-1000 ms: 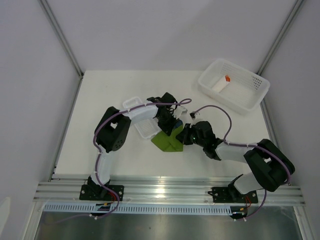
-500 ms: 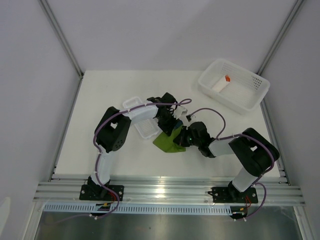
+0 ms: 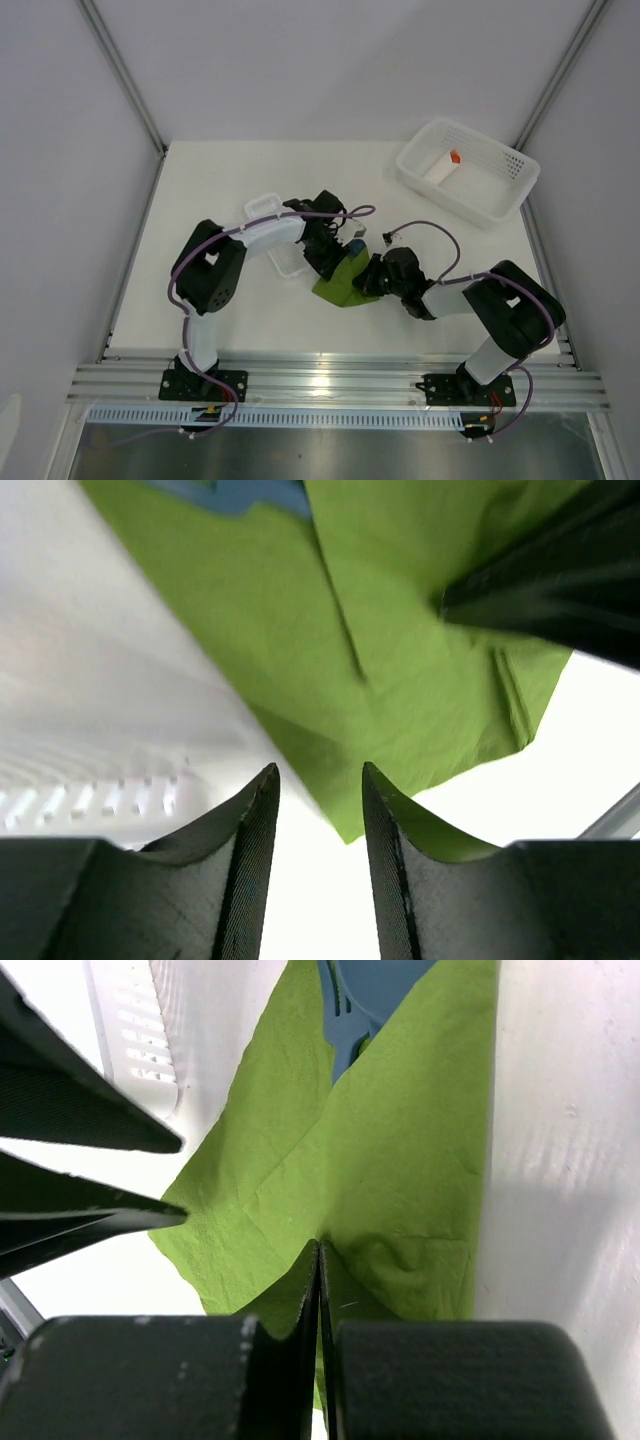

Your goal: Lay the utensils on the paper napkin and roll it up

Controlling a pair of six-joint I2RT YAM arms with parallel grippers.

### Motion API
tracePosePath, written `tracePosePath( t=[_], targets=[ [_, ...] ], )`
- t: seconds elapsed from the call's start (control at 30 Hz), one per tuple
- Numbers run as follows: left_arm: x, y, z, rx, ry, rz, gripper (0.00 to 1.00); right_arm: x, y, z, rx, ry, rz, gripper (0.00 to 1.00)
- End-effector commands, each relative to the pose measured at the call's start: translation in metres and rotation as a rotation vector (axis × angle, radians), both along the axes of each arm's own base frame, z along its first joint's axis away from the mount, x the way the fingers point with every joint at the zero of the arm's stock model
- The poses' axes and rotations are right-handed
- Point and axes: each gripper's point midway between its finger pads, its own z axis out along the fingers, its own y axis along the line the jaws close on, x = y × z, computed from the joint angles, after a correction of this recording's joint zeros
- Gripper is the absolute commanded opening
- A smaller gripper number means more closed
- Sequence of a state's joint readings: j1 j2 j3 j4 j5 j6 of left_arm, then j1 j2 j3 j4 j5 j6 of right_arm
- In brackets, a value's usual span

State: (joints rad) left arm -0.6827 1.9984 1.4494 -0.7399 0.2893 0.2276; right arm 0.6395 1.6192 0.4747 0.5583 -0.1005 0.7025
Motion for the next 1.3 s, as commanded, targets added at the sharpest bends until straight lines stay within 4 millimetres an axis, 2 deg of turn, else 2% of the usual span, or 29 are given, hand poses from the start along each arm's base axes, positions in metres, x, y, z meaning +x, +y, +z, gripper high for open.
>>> tracePosePath(
  t=[0.0,0.17,0.37,0.57,0.87,1.03,1.23,1.27],
  targets=[
    [-0.007,0.010,0.014,0.019,-0.034,-0.015,0.43,-0.017,-0.021,-0.027,-0.084,0.071,-0.037,0.00],
    [-0.030,0.010,-0.002,0.053,0.016,-0.051,0.48,-0.024,-0.019,-0.028,-0.094,0.067,-0.050,0.00],
    [-0.028,0.012,-0.014,0.086,0.018,-0.027,0.52,-0.029,-0.012,-0.025,-0.078,0.064,-0.042,0.00],
    [-0.036,0.017,-0.025,0.109,0.053,-0.030,0.48,-0.026,-0.017,-0.022,-0.090,0.041,-0.078,0.00],
    [-0.044,0.010,-0.021,0.074,0.110,-0.053,0.27,-0.026,-0.015,-0.026,-0.088,0.049,-0.078,0.00],
    [-0.046,0.004,-0.021,0.058,0.139,-0.061,0.02,-0.026,-0.015,-0.029,-0.084,0.056,-0.081,0.00],
    [-0.039,-0.006,-0.001,0.004,0.102,-0.086,0.01,-0.026,-0.014,-0.028,-0.081,0.055,-0.077,0.00],
    [-0.036,-0.011,0.011,-0.023,0.079,-0.095,0.01,-0.027,-0.013,-0.027,-0.078,0.055,-0.075,0.00]
  ],
)
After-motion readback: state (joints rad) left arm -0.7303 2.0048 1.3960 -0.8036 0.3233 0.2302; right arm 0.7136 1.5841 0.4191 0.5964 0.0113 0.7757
